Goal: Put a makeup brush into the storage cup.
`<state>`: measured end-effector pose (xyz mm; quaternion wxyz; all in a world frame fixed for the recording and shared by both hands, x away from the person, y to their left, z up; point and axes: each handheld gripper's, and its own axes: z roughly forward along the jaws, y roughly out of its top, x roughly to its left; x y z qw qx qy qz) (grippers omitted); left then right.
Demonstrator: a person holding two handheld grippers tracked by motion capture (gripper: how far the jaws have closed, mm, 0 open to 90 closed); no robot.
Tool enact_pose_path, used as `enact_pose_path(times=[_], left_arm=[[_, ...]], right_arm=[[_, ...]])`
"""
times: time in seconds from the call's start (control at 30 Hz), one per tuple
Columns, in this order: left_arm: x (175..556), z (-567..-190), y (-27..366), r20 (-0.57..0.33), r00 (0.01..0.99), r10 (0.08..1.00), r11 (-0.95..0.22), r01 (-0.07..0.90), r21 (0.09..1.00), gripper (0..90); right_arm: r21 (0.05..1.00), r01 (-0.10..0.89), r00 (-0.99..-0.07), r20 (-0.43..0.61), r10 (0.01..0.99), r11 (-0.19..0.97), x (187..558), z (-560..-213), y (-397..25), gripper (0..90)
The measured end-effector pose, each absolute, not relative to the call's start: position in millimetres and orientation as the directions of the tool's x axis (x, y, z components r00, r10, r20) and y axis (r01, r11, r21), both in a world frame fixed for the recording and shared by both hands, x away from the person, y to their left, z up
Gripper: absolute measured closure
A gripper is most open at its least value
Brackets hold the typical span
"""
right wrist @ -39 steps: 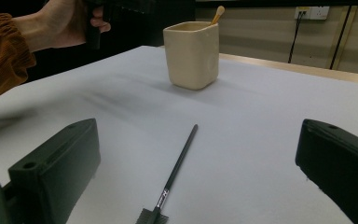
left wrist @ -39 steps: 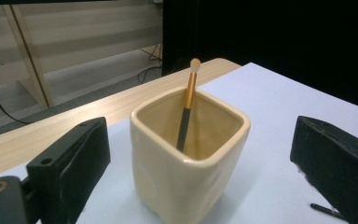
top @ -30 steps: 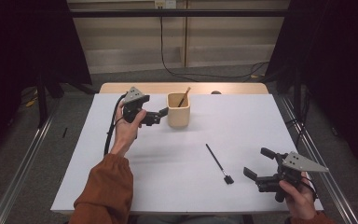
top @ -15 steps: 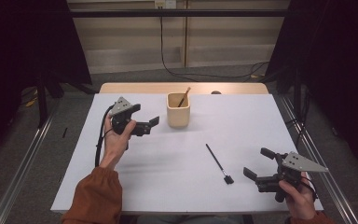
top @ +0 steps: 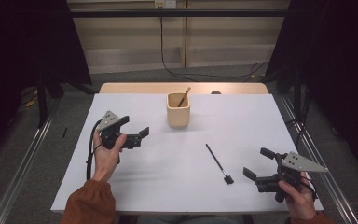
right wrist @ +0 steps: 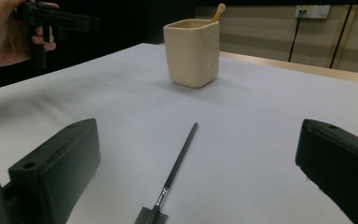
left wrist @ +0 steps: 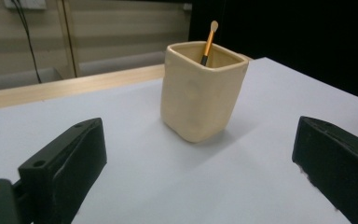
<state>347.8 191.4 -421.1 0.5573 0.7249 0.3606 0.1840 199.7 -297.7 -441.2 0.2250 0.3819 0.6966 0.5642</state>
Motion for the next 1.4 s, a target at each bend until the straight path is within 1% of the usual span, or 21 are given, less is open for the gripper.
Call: enact_pose_path(times=[0.03,0.13,0.23,0.3,0.33,0.5,0.57,0.6,0.73,0.87,1.03,1.13,1.2,1.4], left_arm=[[344.8,-420.3,191.9,-0.134,0.67,0.73,-0.111,0.31,0.944,2.6],[335.8,-418.5,190.4,-0.078,0.696,0.713,-0.152,0.263,0.953,2.2],[328.5,-417.0,190.5,-0.087,0.699,0.709,-0.129,0.25,0.959,2.4],[323.6,-418.5,191.3,-0.066,0.69,0.72,-0.143,0.241,0.96,2.7],[321.3,-420.0,192.3,-0.082,0.69,0.719,-0.134,0.253,0.958,2.8],[307.9,-419.0,198.8,-0.105,0.681,0.725,-0.105,0.26,0.96,3.3],[302.9,-418.2,202.6,-0.095,0.673,0.734,-0.105,0.25,0.962,3.4],[300.1,-418.9,204.5,-0.11,0.67,0.734,-0.092,0.259,0.962,3.2],[291.0,-423.4,212.6,-0.122,0.663,0.738,-0.089,0.276,0.957,2.2],[284.1,-425.2,217.7,-0.086,0.663,0.744,-0.122,0.262,0.957,2.3],[270.3,-426.2,220.6,-0.064,0.682,0.729,-0.153,0.253,0.955,2.2],[260.5,-428.9,223.5,-0.094,0.675,0.732,-0.127,0.27,0.954,2.3],[255.2,-429.2,226.2,-0.087,0.671,0.736,-0.13,0.267,0.955,2.4],[250.7,-435.4,234.1,-0.109,0.68,0.725,-0.11,0.27,0.957,2.7]], right_arm=[[0.958,0.279,-0.608,0.116,0.785,0.074,199.8,-441.2,-297.5,0.0],[0.958,0.276,-0.618,0.111,0.778,0.083,199.3,-440.9,-295.5,0.0],[0.957,0.28,-0.614,0.114,0.781,0.08,199.7,-441.0,-295.2,0.0],[0.957,0.278,-0.613,0.115,0.782,0.077,199.6,-440.9,-295.9,0.0],[0.958,0.278,-0.611,0.116,0.783,0.075,199.4,-440.9,-296.0,0.0],[0.958,0.277,-0.615,0.115,0.78,0.077,200.3,-440.7,-295.5,0.0],[0.958,0.277,-0.615,0.116,0.78,0.076,200.5,-440.6,-295.4,0.0],[0.958,0.279,-0.612,0.12,0.781,0.071,200.6,-440.6,-295.4,0.0],[0.958,0.281,-0.607,0.127,0.785,0.063,201.2,-440.8,-295.8,0.0],[0.957,0.284,-0.604,0.13,0.786,0.06,203.7,-441.5,-294.8,0.0],[0.956,0.287,-0.6,0.134,0.789,0.056,204.5,-441.6,-294.5,0.0],[0.958,0.279,-0.598,0.126,0.792,0.058,202.5,-441.2,-295.8,0.0],[0.958,0.28,-0.594,0.127,0.794,0.057,201.8,-441.3,-296.4,0.0],[0.958,0.282,-0.592,0.13,0.795,0.053,200.2,-440.3,-296.7,0.0]])
